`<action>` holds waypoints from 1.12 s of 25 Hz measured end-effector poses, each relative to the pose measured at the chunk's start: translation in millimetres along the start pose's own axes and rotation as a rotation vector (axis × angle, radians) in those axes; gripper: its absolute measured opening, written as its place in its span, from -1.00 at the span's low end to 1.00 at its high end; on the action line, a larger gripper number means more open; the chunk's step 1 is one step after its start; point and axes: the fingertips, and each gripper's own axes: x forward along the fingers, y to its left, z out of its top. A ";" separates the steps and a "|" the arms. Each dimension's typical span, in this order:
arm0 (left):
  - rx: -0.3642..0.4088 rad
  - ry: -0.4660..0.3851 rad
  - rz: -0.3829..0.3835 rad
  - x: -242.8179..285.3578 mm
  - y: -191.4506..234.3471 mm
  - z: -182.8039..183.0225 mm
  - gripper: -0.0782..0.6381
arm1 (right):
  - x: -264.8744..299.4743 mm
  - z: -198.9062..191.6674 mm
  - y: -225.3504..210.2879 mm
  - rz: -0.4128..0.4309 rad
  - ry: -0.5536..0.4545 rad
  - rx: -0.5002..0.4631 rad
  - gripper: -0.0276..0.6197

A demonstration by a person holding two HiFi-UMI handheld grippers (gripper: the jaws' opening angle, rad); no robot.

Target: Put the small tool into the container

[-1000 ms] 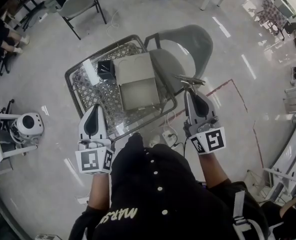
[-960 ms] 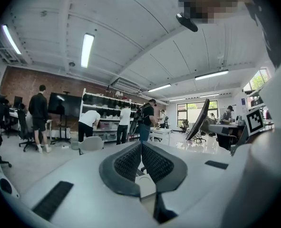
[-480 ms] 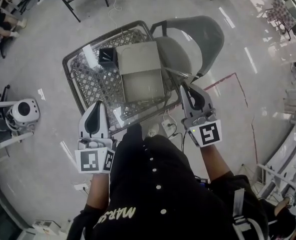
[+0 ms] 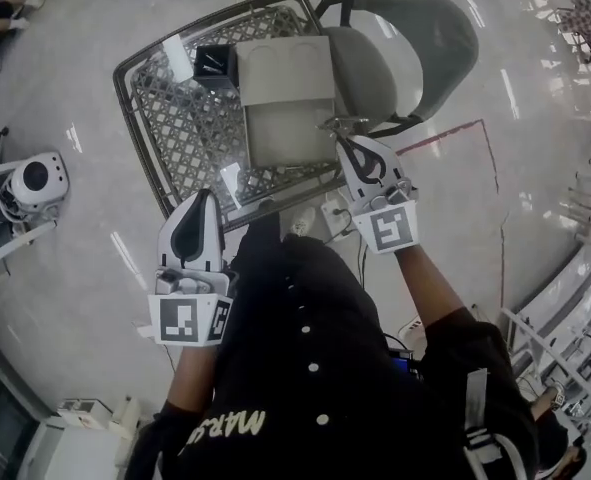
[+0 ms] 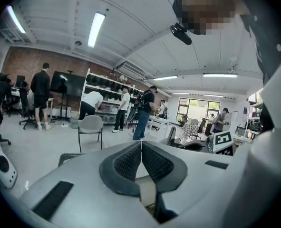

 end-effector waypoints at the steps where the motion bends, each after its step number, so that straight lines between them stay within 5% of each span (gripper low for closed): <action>1: -0.004 0.008 -0.002 1.3 0.2 -4.6 -0.70 | 6.5 -7.7 4.5 0.014 0.016 -0.011 -0.87; 15: -0.088 0.137 -0.010 12.4 6.3 -64.4 -0.70 | 87.2 -119.9 62.3 0.228 0.238 -0.299 -0.87; 28: -0.128 0.230 -0.004 27.2 24.2 -107.2 -0.70 | 138.1 -191.7 89.3 0.352 0.294 -0.847 -0.86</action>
